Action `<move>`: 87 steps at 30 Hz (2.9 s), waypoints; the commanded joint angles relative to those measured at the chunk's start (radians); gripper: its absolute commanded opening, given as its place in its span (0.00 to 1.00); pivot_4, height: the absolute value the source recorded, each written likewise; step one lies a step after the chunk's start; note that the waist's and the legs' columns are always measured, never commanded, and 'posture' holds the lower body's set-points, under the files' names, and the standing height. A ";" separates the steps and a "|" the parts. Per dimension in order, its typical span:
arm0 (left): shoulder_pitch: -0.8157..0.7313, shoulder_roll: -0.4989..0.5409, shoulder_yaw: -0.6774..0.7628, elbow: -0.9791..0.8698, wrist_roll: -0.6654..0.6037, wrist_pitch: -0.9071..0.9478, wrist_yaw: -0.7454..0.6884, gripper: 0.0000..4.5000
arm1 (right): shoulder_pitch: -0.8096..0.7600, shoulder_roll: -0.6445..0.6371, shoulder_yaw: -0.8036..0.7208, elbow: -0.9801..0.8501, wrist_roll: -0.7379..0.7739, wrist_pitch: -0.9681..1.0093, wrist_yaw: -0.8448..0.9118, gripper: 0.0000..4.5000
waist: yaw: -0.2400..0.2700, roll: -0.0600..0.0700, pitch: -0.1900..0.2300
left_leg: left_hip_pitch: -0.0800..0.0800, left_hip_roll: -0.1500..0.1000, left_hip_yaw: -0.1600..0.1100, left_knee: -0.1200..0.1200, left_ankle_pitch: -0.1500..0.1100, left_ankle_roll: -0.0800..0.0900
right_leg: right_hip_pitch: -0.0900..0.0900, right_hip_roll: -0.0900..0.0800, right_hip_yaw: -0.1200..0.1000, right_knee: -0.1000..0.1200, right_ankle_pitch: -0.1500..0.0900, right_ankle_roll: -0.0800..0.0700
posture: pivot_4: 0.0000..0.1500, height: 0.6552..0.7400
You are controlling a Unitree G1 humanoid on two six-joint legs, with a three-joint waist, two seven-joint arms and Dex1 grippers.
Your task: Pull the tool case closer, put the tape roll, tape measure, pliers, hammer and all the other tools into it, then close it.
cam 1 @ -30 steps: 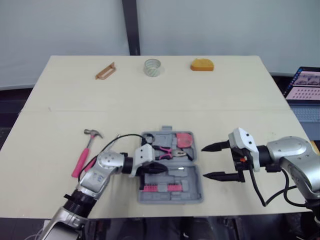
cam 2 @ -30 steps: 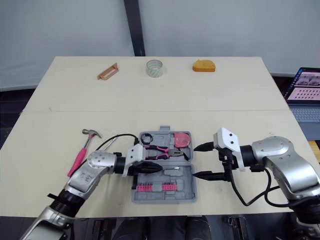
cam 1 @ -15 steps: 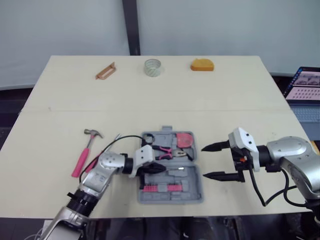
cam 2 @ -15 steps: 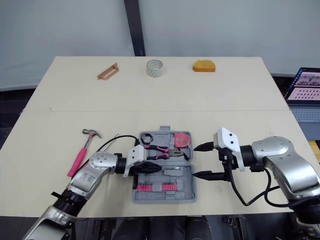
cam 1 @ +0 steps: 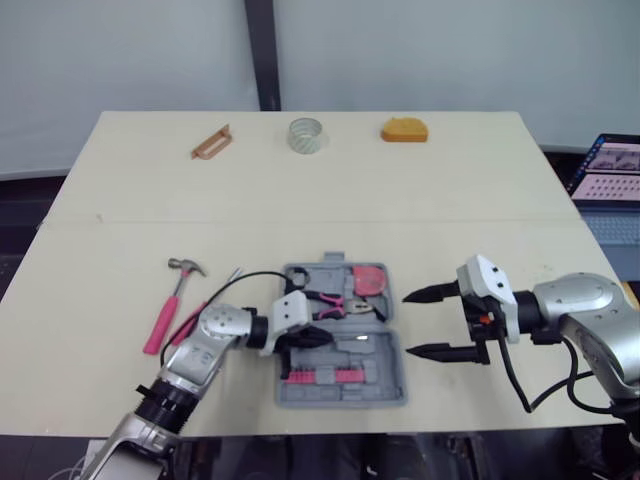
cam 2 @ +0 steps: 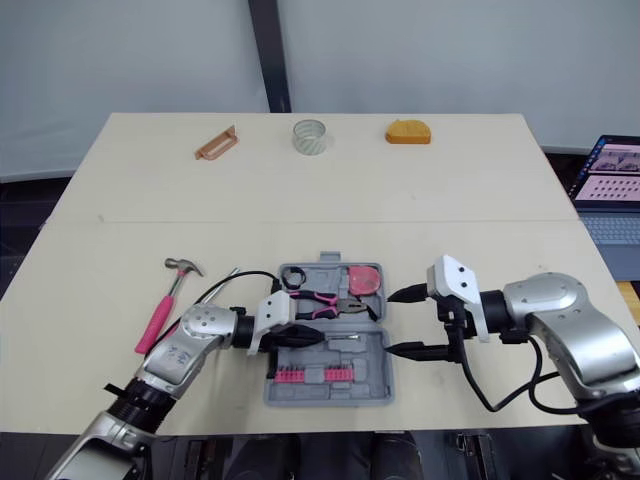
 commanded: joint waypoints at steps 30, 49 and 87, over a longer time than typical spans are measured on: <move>0.009 -0.003 -0.056 -0.006 0.054 0.076 0.027 0.01 | -0.002 -0.006 -0.025 -0.033 0.011 0.002 -0.020 1.00 | 0.001 0.000 0.000 | 0.000 0.000 0.000 0.000 0.000 0.000 | 0.001 0.000 0.000 0.000 0.000 0.000 | 1.00 1.00; 0.025 -0.021 -0.031 0.003 0.005 0.229 0.036 0.01 | 0.007 -0.008 -0.028 -0.039 0.014 0.007 -0.028 1.00 | 0.001 0.000 -0.001 | 0.001 0.000 0.000 0.000 0.000 0.000 | 0.002 0.000 0.000 0.000 0.000 0.000 | 1.00 1.00; 0.037 0.168 0.341 -0.416 -0.341 0.582 0.021 0.42 | 0.063 0.002 -0.168 0.059 0.096 0.080 -0.078 1.00 | -0.002 0.003 -0.005 | 0.001 0.000 0.000 -0.002 0.000 0.000 | 0.001 0.000 0.000 -0.001 0.000 0.000 | 1.00 1.00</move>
